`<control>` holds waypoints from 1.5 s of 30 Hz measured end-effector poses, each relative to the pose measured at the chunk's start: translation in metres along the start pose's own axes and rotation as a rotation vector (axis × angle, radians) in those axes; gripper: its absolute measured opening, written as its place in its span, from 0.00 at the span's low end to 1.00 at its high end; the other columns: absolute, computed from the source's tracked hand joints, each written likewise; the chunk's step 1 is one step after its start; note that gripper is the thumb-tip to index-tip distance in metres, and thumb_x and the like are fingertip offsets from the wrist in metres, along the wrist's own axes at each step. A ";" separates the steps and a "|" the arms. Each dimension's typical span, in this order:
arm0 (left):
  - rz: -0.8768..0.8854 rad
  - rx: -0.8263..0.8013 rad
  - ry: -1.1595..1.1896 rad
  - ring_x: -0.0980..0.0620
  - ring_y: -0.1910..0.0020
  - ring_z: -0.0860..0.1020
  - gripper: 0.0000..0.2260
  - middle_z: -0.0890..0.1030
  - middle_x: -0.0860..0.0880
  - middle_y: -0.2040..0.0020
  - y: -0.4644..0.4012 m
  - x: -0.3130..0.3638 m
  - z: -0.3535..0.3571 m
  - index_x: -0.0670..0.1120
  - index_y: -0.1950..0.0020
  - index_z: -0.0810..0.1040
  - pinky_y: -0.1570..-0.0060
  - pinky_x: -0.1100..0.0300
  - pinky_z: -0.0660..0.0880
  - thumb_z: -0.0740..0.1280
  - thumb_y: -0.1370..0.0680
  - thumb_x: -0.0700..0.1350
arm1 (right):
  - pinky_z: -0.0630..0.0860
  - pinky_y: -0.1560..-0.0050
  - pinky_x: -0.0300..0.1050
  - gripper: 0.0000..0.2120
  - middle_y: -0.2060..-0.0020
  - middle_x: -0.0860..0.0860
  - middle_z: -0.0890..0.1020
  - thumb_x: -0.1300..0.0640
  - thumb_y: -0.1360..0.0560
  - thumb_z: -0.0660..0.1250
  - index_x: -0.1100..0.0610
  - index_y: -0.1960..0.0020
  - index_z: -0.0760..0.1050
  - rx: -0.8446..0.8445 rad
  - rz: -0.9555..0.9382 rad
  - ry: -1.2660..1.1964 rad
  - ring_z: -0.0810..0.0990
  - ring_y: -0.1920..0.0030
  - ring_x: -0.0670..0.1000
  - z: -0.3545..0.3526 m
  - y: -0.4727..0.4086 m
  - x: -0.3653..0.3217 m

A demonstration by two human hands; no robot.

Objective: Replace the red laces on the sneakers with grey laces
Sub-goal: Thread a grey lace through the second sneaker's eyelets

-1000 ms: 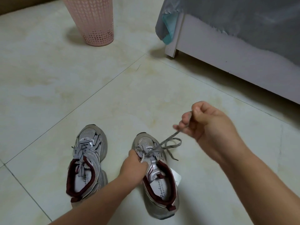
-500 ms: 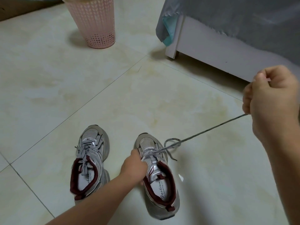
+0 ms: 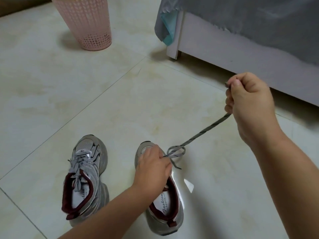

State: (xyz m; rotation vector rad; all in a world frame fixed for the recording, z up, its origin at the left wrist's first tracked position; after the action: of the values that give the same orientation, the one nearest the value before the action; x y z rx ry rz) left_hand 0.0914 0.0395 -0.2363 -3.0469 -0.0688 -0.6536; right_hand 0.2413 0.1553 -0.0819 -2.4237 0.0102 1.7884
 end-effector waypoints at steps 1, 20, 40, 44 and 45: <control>-0.044 -0.028 -0.045 0.53 0.45 0.64 0.11 0.62 0.53 0.52 -0.005 -0.003 0.002 0.52 0.47 0.77 0.54 0.63 0.52 0.57 0.22 0.53 | 0.60 0.68 0.44 0.16 0.72 0.48 0.67 0.63 0.22 0.53 0.51 0.65 0.69 -0.004 -0.002 -0.008 0.62 0.71 0.47 0.001 -0.001 0.000; -0.177 -0.436 0.659 0.58 0.60 0.73 0.11 0.74 0.56 0.64 -0.028 -0.029 -0.037 0.51 0.66 0.75 0.51 0.63 0.68 0.65 0.24 0.49 | 0.63 0.69 0.39 0.13 0.70 0.47 0.70 0.63 0.21 0.55 0.57 0.54 0.77 -0.335 0.229 0.322 0.66 0.70 0.46 0.041 0.029 0.091; -0.732 0.035 0.857 0.52 0.81 0.63 0.13 0.65 0.48 0.75 -0.012 -0.096 -0.080 0.45 0.68 0.65 0.79 0.64 0.66 0.62 0.23 0.39 | 0.70 0.43 0.44 0.18 0.41 0.58 0.74 0.61 0.20 0.49 0.60 0.34 0.70 -0.512 0.176 0.684 0.73 0.40 0.57 0.051 0.041 0.119; -0.790 -0.213 0.571 0.48 0.85 0.70 0.07 0.70 0.43 0.75 0.005 -0.115 -0.049 0.39 0.61 0.67 0.81 0.69 0.62 0.62 0.24 0.38 | 0.67 0.43 0.40 0.15 0.40 0.55 0.78 0.60 0.20 0.55 0.58 0.37 0.75 -0.649 0.078 0.697 0.74 0.39 0.55 0.067 0.055 0.125; -0.787 -0.267 0.461 0.48 0.83 0.72 0.09 0.72 0.42 0.74 0.006 -0.117 -0.045 0.38 0.62 0.68 0.79 0.67 0.65 0.62 0.24 0.40 | 0.67 0.46 0.39 0.14 0.42 0.53 0.80 0.60 0.21 0.57 0.56 0.39 0.76 -0.675 0.065 0.668 0.76 0.41 0.54 0.073 0.061 0.126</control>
State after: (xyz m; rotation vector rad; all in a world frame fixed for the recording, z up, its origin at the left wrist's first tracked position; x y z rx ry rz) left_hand -0.0336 0.0271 -0.2437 -2.9271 -1.2928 -1.4732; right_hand 0.2045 0.1112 -0.2288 -3.4084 -0.5287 1.0000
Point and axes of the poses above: each hand's wrist, its own y-axis away from the middle knuckle, its own z-axis out of the palm, x = y × z, the point moved 4 cm from there along -y, towards the middle knuckle
